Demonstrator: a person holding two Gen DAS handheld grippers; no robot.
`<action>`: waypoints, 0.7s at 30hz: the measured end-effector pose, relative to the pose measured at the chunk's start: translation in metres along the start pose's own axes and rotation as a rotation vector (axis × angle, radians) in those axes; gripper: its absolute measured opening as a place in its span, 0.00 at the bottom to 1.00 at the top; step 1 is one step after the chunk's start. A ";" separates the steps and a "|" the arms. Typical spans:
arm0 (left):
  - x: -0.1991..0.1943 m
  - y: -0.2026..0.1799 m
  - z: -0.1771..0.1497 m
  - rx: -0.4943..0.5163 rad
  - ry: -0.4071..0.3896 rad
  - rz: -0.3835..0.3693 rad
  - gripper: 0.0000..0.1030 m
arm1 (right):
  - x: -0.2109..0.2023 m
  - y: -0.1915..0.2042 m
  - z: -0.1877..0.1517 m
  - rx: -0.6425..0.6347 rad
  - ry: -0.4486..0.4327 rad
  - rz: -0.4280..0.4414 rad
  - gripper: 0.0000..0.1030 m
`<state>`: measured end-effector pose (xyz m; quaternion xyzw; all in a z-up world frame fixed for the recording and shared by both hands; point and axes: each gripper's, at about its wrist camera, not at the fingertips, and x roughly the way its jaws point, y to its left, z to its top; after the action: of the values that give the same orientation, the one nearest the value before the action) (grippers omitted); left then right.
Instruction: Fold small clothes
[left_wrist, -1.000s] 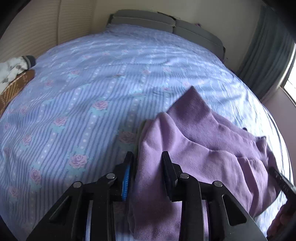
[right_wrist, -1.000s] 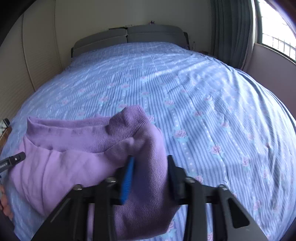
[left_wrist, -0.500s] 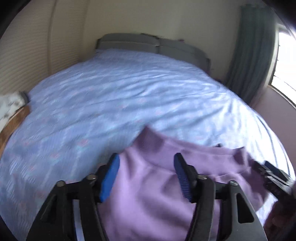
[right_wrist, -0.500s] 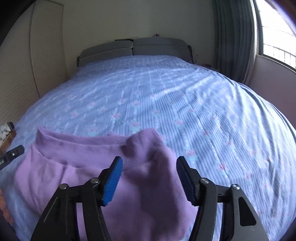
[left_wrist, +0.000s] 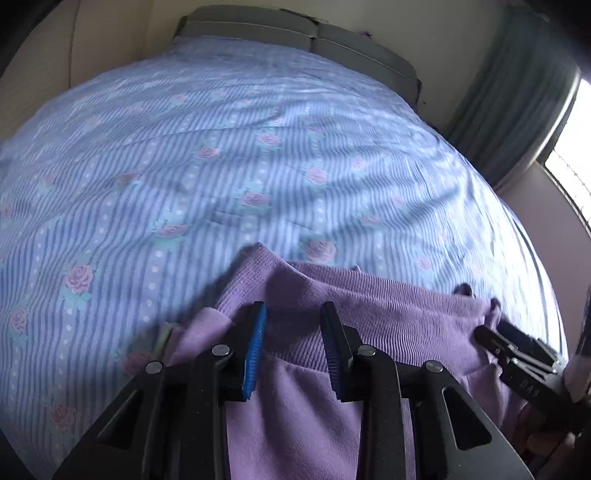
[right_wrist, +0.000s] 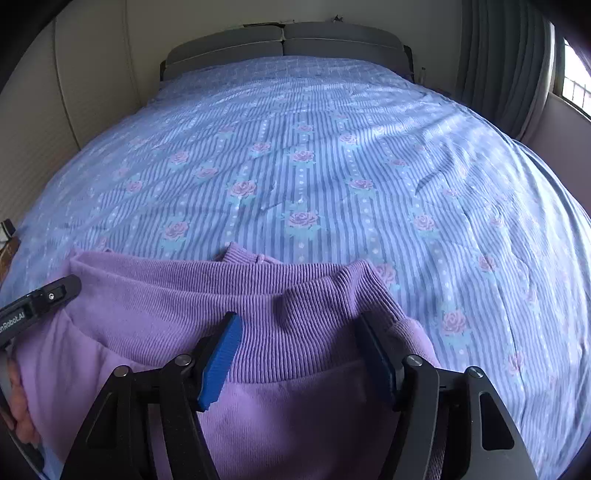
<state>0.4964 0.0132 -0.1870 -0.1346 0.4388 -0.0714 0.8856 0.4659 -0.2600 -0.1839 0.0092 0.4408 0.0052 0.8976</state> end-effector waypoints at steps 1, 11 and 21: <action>0.000 -0.002 -0.002 0.006 0.002 0.003 0.30 | 0.002 0.002 0.000 -0.003 0.001 -0.003 0.70; -0.045 -0.035 -0.034 0.120 -0.078 0.044 0.70 | -0.057 -0.013 -0.034 0.091 -0.103 0.000 0.71; -0.107 -0.034 -0.093 0.169 -0.084 0.110 0.79 | -0.120 -0.046 -0.102 0.229 -0.118 -0.003 0.78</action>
<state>0.3573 -0.0097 -0.1500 -0.0380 0.4003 -0.0535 0.9140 0.3117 -0.3070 -0.1519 0.1113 0.3850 -0.0469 0.9150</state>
